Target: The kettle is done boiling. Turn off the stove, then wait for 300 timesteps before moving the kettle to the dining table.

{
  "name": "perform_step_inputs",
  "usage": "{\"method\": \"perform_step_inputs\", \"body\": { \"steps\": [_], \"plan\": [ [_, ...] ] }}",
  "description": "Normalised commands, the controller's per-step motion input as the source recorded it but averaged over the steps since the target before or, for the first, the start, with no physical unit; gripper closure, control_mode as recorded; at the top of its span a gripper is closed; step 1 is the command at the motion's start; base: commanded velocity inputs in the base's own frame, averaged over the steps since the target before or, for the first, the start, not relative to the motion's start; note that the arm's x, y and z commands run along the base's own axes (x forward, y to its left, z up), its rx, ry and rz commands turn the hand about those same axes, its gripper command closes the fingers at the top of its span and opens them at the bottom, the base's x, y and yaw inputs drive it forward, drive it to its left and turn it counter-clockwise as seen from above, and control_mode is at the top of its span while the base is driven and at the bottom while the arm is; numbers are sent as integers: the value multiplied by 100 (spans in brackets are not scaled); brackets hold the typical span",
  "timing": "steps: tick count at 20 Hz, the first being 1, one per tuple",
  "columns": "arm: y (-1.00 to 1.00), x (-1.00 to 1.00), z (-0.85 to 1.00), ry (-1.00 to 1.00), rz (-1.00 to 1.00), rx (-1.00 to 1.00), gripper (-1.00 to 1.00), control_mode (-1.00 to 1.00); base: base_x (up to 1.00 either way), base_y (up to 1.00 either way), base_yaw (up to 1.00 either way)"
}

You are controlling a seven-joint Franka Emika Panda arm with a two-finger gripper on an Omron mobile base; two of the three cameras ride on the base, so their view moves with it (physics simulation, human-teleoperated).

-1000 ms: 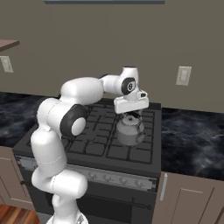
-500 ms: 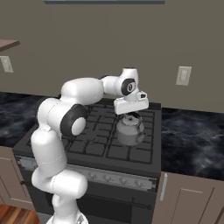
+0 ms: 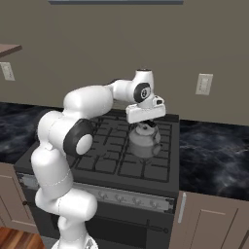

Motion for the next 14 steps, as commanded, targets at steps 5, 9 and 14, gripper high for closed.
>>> {"method": "perform_step_inputs", "body": {
  "steps": [5,9,14],
  "plan": [
    [0,-6,44,0,-1,0,100,-100,0,0,0],
    [0,-6,49,0,-3,0,100,-100,0,0,0],
    [0,-3,55,0,-3,0,100,-100,0,0,0]
  ]
}}
